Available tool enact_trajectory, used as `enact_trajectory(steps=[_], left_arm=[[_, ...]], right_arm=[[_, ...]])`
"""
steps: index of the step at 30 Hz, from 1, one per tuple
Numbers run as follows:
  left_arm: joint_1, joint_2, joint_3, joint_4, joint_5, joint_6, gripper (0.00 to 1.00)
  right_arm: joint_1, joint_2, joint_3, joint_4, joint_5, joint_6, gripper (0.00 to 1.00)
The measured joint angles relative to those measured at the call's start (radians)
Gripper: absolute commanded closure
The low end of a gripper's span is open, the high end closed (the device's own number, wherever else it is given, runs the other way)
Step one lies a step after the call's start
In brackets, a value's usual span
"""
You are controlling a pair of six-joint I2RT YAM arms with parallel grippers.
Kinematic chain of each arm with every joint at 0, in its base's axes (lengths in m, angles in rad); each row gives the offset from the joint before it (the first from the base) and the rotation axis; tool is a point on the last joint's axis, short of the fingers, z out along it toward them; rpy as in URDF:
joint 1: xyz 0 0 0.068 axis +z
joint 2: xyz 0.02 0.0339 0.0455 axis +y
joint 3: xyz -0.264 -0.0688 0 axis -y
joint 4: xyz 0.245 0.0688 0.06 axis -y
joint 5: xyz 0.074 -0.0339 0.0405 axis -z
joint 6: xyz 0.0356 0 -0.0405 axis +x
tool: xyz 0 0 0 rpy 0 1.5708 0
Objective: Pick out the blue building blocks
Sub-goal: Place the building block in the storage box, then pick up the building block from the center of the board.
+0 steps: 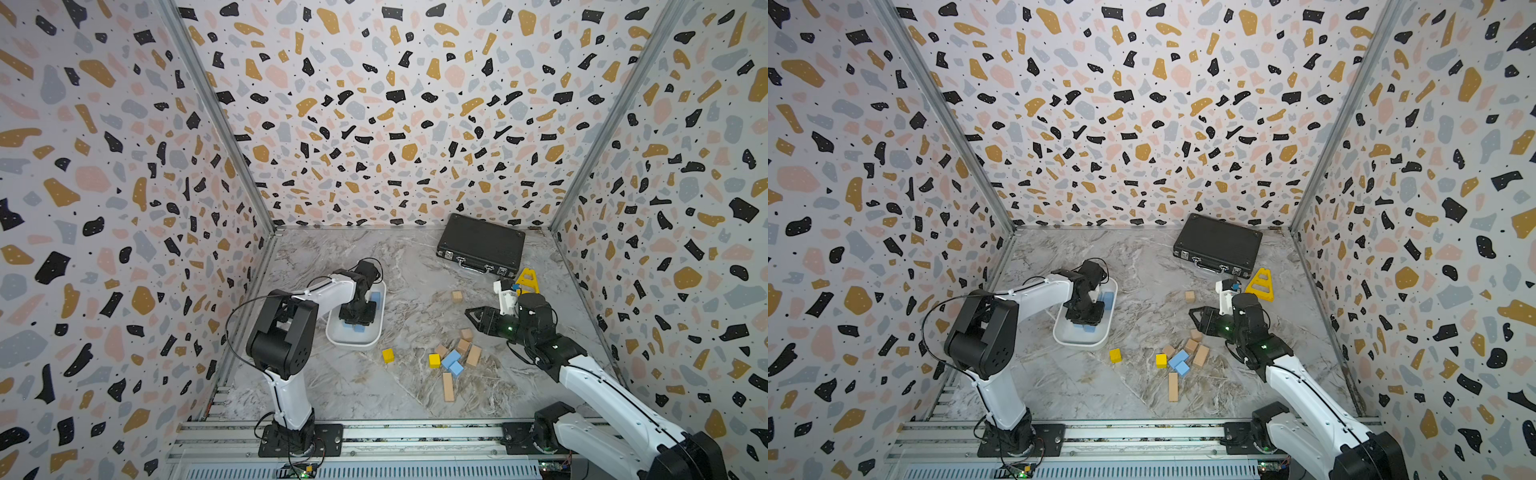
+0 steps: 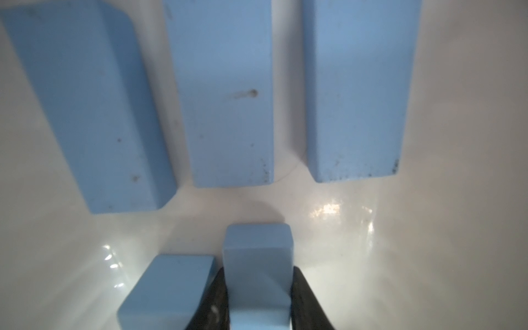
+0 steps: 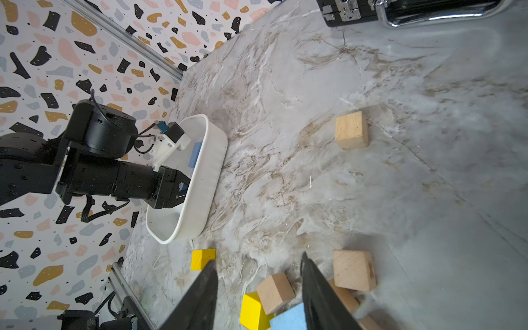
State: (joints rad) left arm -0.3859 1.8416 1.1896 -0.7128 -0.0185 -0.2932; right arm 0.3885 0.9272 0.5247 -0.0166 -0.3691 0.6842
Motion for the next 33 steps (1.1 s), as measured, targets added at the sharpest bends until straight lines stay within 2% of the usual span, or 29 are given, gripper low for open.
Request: enact_trajectory(steps=[5, 16, 27, 33], left_arm=[[0.01, 0.0, 0.0, 0.0, 0.0, 0.001, 0.57], [0.016, -0.032, 0.002, -0.002, 0.01, 0.026, 0.54], [0.016, -0.257, 0.043, -0.003, 0.101, 0.185, 0.42], [0.016, -0.325, 0.017, 0.0, 0.131, 0.267, 0.41]], right_arm=[[0.0, 0.002, 0.0, 0.0, 0.0, 0.0, 0.5], [0.002, 0.017, 0.009, -0.033, 0.008, -0.019, 0.5], [0.01, 0.099, 0.176, -0.391, 0.076, -0.161, 0.5], [0.084, 0.185, 0.264, -0.634, 0.122, -0.225, 0.51]])
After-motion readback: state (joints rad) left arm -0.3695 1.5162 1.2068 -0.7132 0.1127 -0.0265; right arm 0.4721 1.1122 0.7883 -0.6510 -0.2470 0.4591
